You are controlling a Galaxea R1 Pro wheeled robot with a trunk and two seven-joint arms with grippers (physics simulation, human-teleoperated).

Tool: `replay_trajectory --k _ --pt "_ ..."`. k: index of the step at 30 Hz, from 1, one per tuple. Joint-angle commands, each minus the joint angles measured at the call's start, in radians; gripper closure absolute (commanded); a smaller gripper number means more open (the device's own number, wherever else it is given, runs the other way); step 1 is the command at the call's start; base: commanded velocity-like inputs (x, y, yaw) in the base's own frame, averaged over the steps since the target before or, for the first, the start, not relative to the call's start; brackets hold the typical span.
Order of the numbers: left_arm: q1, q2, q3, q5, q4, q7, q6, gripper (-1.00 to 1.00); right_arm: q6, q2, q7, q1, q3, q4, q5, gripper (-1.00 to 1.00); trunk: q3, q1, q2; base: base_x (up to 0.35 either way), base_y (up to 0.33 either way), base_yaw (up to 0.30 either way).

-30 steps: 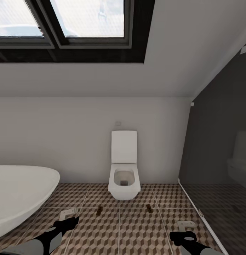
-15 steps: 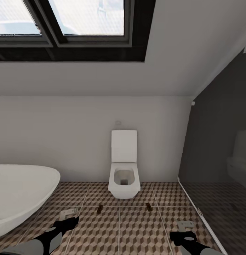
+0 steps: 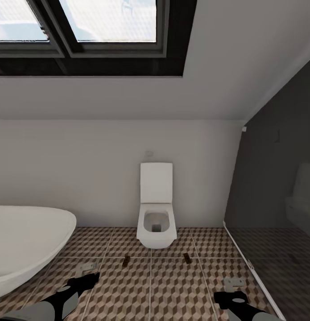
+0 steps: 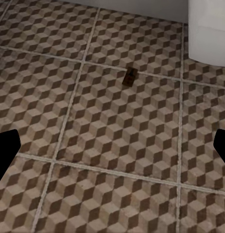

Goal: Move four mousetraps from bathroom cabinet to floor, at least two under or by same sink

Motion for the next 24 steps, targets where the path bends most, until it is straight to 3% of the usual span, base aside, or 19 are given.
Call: replay_trajectory --k 1,24 --pt "-0.001 0.0 -0.008 0.011 0.001 -0.005 -0.003 -1.0 -0.005 0.0 -0.003 -0.001 -0.009 0.003 0.01 -1.0 0.0 -0.004 0.006 0.0 0.0 0.0" --pt "-0.001 0.0 -0.008 0.011 0.002 -0.005 -0.004 -1.0 -0.003 0.0 -0.006 -0.001 -0.009 0.003 0.01 -1.0 0.045 -0.092 0.167 0.0 0.0 0.0"
